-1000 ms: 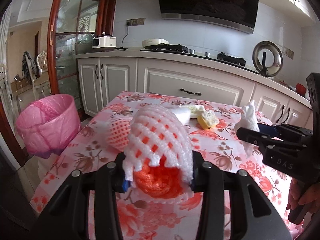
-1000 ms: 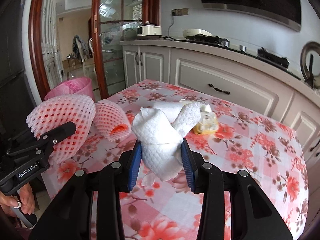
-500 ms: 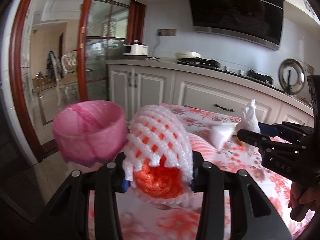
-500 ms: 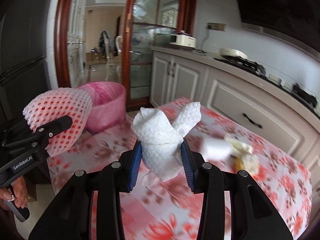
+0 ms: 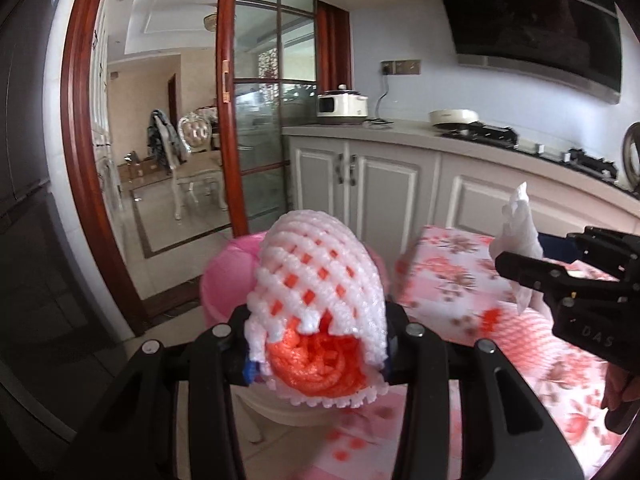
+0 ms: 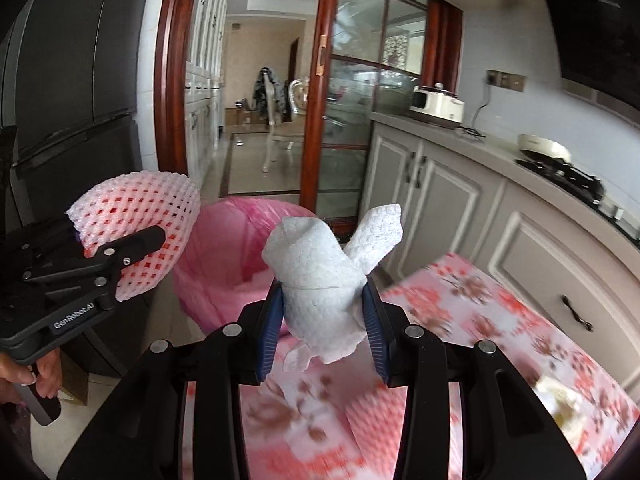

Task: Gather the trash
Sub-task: 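Carry the foam net and white towel with both grippers over the pink bin, then open both grippers to drop the net and towel into the bin, then move both open grippers back over the table, then grasp the yellow sponge covered in white fluff with the right gripper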

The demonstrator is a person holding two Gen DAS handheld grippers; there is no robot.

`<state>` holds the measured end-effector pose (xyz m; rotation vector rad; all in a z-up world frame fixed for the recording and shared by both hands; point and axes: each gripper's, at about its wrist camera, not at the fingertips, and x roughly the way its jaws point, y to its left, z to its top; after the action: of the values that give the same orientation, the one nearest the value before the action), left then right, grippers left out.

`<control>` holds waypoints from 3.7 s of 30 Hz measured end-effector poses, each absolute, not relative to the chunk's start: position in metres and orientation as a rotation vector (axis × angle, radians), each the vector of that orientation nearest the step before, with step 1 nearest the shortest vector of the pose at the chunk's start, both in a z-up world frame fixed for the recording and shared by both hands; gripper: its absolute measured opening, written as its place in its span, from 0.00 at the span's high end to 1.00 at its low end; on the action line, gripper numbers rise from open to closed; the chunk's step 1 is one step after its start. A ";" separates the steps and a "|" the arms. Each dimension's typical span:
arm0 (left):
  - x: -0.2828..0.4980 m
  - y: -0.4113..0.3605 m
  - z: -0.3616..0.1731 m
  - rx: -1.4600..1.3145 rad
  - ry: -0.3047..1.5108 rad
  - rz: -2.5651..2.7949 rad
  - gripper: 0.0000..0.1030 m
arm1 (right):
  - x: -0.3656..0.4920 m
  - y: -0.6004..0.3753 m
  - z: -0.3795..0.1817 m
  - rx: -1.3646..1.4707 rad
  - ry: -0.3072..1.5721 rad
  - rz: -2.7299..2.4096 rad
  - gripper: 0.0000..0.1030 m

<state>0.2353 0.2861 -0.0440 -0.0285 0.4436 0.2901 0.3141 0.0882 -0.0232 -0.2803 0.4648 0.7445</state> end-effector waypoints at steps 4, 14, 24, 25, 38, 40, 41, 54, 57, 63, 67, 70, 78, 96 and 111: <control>0.258 0.316 -0.044 -0.038 0.454 0.306 0.60 | 0.341 0.116 -0.022 -0.270 0.482 0.806 0.63; 0.317 0.379 -0.046 -0.041 0.494 0.307 0.57 | 0.387 0.168 -0.033 -0.258 0.520 0.906 0.62; 0.343 0.409 -0.071 -0.081 0.524 0.312 0.36 | 0.409 0.190 -0.057 -0.244 0.554 0.939 0.34; 0.343 0.410 -0.073 -0.083 0.524 0.315 0.32 | 0.409 0.188 -0.059 -0.239 0.553 0.942 0.34; 0.306 0.398 -0.069 -0.074 0.480 0.411 0.09 | 0.379 0.125 -0.048 -0.252 0.516 0.861 0.31; 0.296 0.389 -0.064 -0.081 0.468 0.414 0.05 | 0.370 0.111 -0.046 -0.254 0.517 0.840 0.27; 0.288 0.380 -0.062 -0.081 0.458 0.408 0.05 | 0.364 0.102 -0.045 -0.256 0.514 0.823 0.26; 0.215 0.271 -0.060 -0.032 0.452 0.330 0.04 | 0.313 -0.023 -0.051 -0.182 0.539 0.645 0.18; 0.203 0.246 -0.068 -0.026 0.480 0.290 0.04 | 0.305 -0.053 -0.059 -0.151 0.558 0.602 0.18; 0.204 0.196 -0.088 -0.040 0.548 0.184 0.04 | 0.299 -0.119 -0.078 -0.086 0.616 0.492 0.18; 0.213 0.157 -0.092 -0.022 0.554 0.118 0.04 | 0.297 -0.159 -0.091 -0.040 0.643 0.417 0.18; 0.218 0.132 -0.093 -0.007 0.556 0.077 0.04 | 0.295 -0.187 -0.098 -0.011 0.652 0.370 0.18; 0.238 0.075 -0.109 0.050 0.597 -0.030 0.04 | 0.295 -0.234 -0.117 0.051 0.684 0.275 0.18; 0.301 -0.004 -0.151 0.133 0.669 -0.115 0.04 | 0.298 -0.274 -0.140 0.087 0.714 0.109 0.18; 0.310 0.013 -0.159 0.066 0.708 -0.066 0.05 | 0.326 -0.263 -0.142 0.069 0.743 0.117 0.18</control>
<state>0.3097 0.0131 -0.1588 0.0665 0.7077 -0.0655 0.3260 -0.2633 -0.1417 0.0687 0.7430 0.1168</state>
